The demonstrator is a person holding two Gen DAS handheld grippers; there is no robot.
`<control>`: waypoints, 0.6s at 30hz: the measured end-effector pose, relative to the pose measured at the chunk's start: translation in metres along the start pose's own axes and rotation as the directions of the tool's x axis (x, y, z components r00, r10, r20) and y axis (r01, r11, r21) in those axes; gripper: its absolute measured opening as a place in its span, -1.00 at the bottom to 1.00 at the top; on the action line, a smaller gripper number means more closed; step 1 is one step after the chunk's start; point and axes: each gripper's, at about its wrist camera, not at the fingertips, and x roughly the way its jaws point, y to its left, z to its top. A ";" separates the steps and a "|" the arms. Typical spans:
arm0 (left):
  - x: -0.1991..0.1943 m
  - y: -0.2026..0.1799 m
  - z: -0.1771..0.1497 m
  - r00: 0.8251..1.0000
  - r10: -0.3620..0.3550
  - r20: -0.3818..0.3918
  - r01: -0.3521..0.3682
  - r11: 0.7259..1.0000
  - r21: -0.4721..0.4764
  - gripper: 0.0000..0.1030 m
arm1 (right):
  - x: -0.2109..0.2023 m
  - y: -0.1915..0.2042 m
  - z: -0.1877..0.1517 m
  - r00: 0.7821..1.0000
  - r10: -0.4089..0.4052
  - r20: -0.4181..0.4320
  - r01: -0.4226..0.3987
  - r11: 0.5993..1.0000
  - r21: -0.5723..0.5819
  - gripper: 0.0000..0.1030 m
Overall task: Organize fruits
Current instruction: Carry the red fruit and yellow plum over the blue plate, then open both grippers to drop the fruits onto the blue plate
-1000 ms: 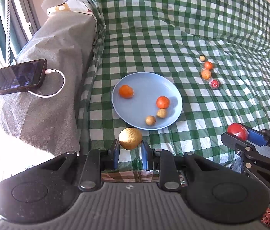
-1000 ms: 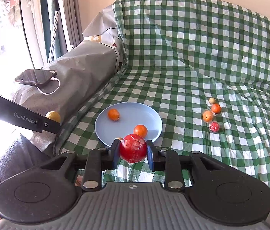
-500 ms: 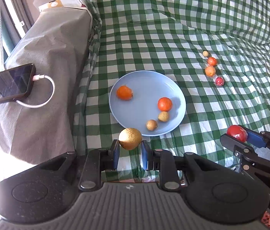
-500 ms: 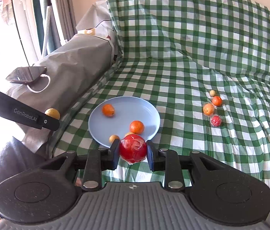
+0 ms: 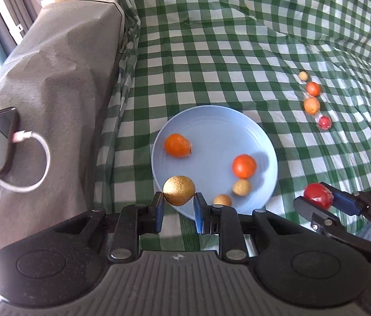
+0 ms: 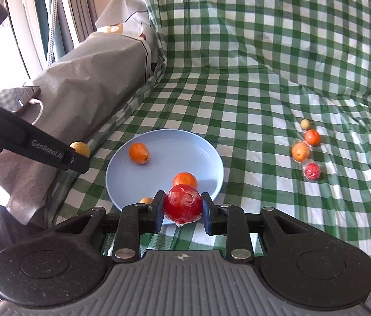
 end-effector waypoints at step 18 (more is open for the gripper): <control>0.092 0.007 0.032 0.995 0.057 -0.085 -0.055 0.998 0.016 -0.46 | 0.107 0.006 0.027 0.996 0.007 -0.085 -0.011 0.999 -0.048 -0.42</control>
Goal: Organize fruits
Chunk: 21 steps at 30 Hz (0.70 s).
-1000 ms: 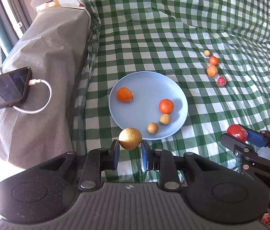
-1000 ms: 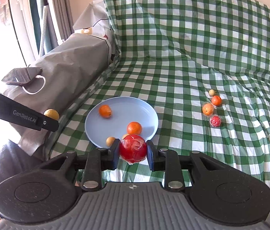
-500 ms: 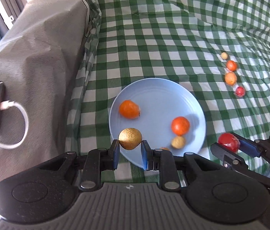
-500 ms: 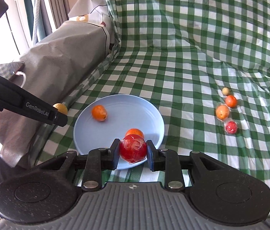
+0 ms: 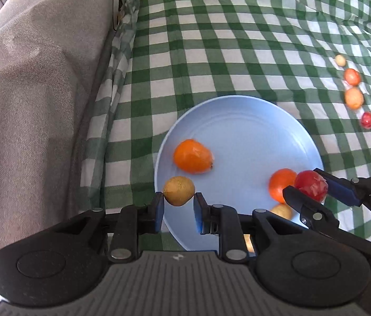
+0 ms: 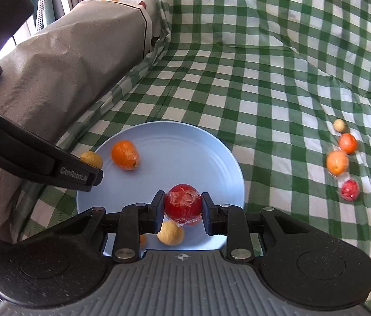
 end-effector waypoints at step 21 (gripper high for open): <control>-0.126 0.013 -0.112 0.982 0.099 0.159 -0.081 0.990 -0.112 0.99 | -0.126 0.016 -0.054 0.998 -0.052 0.039 0.050 0.997 0.063 0.89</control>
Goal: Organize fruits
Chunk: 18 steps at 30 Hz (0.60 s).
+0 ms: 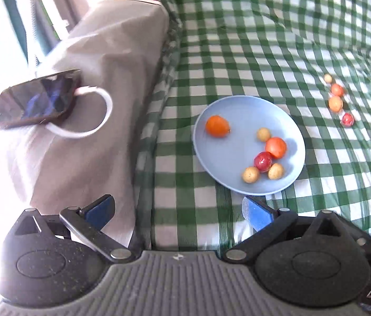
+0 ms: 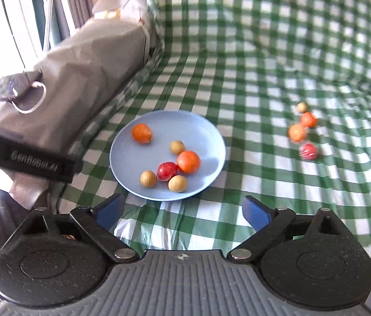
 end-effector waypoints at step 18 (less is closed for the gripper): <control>-0.086 -0.008 -0.051 0.992 -0.005 0.124 0.002 1.000 0.020 0.99 | -0.100 0.014 -0.029 0.976 -0.039 0.217 0.046 0.999 -0.027 0.98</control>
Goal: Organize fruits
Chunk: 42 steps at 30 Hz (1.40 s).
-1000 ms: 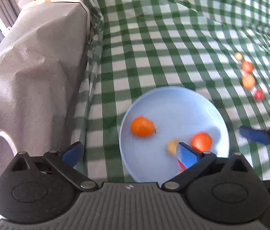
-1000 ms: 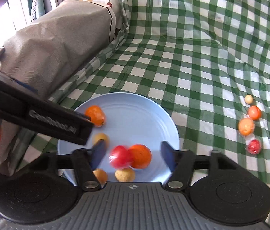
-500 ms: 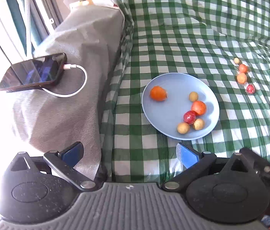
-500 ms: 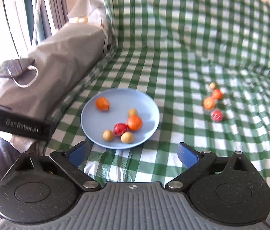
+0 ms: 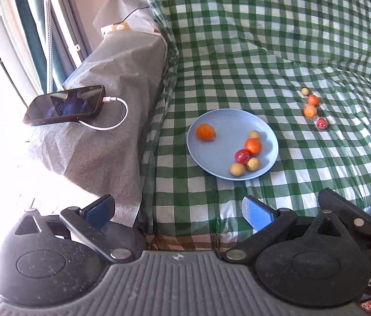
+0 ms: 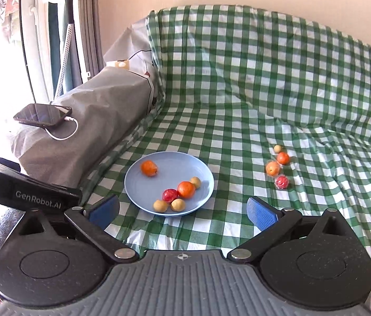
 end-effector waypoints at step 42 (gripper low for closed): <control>0.106 -0.052 0.072 0.983 0.044 -0.176 -0.030 0.997 0.077 0.99 | 0.179 -0.162 -0.033 0.948 -0.298 -0.112 0.315 0.928 0.197 0.98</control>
